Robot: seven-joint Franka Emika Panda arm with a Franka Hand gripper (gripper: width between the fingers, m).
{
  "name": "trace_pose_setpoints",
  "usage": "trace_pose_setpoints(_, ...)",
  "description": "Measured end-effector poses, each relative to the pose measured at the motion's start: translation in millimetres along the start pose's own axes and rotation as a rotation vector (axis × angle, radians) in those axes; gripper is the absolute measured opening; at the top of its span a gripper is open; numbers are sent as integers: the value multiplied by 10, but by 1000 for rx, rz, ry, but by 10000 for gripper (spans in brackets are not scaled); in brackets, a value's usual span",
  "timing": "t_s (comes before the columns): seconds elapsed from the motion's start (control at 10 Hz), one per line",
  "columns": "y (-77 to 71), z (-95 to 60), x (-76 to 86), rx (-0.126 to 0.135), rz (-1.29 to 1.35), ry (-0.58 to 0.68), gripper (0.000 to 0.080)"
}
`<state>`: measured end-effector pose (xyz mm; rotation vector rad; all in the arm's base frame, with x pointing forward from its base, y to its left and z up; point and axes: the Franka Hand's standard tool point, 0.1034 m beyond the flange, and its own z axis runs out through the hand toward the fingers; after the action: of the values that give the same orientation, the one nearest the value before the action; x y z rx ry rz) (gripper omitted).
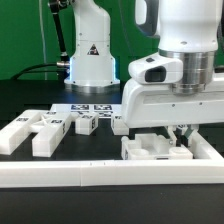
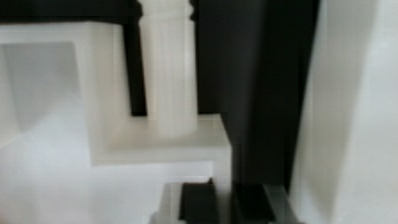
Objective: Assemble chair
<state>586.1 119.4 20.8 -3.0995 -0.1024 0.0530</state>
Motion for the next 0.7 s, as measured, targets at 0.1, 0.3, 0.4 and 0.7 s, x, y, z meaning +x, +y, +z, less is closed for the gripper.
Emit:
trace_pose_setpoints(0.1, -23, -3, 2, 0, -4, 1, 34)
trace_pose_setpoints(0.3, -23, -6, 5, 1, -6, 1, 34)
trace_pose_setpoints(0.4, -29, -19, 10, 1, -6, 3, 34)
trace_pose_setpoints(0.7, -48, -248, 6, 1, -1, -20, 210)
